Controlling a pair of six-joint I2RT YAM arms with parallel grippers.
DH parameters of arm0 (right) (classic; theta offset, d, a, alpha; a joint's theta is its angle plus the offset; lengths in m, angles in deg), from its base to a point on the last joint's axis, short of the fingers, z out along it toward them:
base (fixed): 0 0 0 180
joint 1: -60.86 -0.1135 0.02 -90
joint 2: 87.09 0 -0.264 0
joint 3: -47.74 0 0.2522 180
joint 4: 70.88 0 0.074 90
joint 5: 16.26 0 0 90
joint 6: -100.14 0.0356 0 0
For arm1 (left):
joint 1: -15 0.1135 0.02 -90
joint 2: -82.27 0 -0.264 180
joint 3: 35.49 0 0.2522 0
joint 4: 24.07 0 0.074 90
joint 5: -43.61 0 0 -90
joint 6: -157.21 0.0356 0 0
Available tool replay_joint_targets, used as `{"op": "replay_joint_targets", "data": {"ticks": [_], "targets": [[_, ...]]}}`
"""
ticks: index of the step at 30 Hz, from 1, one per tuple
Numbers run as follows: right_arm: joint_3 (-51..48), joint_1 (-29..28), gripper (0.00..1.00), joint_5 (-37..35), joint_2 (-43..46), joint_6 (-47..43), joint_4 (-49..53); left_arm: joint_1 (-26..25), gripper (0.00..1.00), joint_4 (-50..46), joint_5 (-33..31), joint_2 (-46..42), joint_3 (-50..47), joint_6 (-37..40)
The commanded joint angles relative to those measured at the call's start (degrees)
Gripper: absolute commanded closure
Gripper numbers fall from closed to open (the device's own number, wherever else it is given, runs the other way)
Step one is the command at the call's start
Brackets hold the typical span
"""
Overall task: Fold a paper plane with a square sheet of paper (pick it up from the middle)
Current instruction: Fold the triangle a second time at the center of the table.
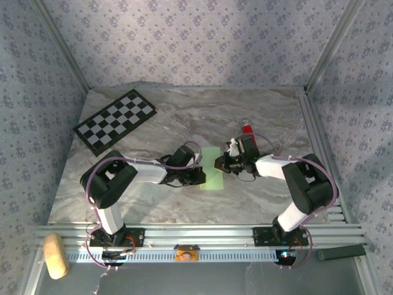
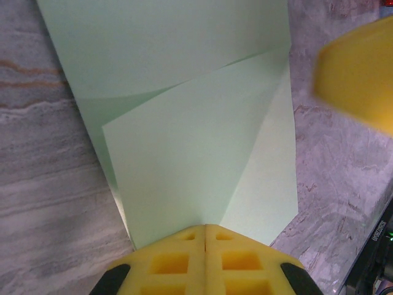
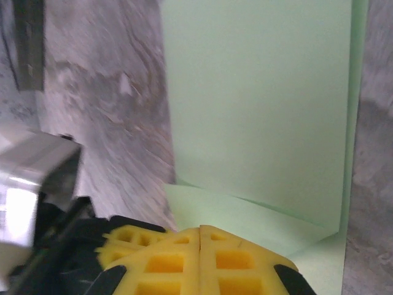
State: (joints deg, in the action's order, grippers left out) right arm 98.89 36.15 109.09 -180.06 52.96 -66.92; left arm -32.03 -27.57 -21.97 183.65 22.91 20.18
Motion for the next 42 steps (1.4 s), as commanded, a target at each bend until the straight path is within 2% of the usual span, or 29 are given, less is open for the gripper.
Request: {"op": "replay_joint_targets", "data": {"ticks": [1,6,14,19,25,31,42], "targets": [[0.21,0.72,0.98,-0.28,-2.56,-1.98,3.45,-0.49,1.0,-5.78,-1.23,-0.52,-0.72,0.58],[-1.0,2.69,1.0,-0.49,-4.86,-2.31,3.67,-0.52,1.0,-7.31,-1.11,-2.16,0.77,0.83],[-0.83,1.95,1.0,-1.69,-4.62,-1.88,4.67,-0.74,0.97,-8.35,-0.58,-5.41,5.86,0.21],[-0.38,1.82,1.0,-2.07,-5.0,-1.94,5.4,-0.82,0.96,-7.16,2.97,-1.81,9.1,0.1],[-0.35,1.77,1.0,-2.76,-5.2,-2.18,6.14,-0.88,0.97,-7.55,3.35,4.11,11.69,0.59],[-1.02,1.76,1.0,-5.7,-4.68,-1.14,7.23,-1.41,0.97,-6.94,3.03,5.6,8.43,-0.6],[-1.69,1.7,1.0,-8.65,-4.52,0.01,8.53,-2.21,0.94,-9.93,3.81,-1.26,0.89,0.99]]}}
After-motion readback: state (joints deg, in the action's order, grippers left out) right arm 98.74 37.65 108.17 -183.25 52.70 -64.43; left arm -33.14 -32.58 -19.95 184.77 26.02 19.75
